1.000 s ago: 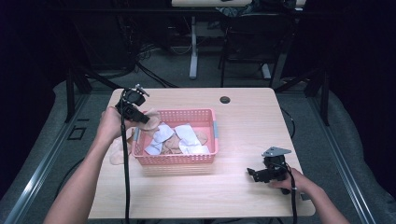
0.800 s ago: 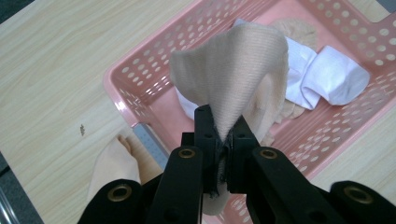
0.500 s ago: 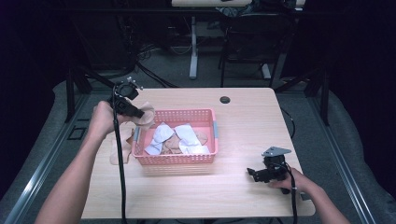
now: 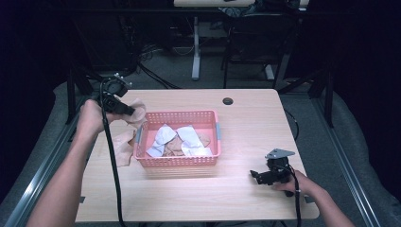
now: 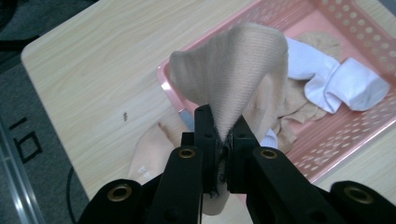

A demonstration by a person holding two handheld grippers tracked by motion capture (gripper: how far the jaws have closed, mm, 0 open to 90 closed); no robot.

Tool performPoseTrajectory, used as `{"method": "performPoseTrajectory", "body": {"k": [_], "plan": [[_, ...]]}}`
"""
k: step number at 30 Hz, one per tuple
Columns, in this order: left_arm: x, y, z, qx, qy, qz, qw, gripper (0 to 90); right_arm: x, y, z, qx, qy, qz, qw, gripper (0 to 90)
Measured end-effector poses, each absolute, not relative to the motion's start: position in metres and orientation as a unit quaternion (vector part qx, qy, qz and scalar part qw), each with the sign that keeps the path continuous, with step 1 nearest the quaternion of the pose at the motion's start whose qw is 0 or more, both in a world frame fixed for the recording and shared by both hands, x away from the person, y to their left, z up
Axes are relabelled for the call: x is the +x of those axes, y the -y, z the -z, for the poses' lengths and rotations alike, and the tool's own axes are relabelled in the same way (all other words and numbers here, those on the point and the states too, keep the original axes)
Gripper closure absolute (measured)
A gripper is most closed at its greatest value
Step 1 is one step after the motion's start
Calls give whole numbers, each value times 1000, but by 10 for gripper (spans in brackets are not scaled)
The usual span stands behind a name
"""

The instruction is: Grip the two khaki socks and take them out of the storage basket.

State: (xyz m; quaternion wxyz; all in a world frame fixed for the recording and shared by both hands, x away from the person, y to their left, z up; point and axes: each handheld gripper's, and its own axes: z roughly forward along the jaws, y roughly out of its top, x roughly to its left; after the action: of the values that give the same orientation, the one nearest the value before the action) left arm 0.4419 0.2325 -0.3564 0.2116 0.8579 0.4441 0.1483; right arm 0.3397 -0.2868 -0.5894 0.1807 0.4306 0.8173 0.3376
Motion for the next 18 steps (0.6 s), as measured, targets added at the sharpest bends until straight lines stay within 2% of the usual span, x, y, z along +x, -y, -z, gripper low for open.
{"method": "performPoseTrajectory", "body": {"k": [18], "plan": [[444,-283,375,832,-500,-157,184,860,339,287,590,432,-816,-338,183,0]]}}
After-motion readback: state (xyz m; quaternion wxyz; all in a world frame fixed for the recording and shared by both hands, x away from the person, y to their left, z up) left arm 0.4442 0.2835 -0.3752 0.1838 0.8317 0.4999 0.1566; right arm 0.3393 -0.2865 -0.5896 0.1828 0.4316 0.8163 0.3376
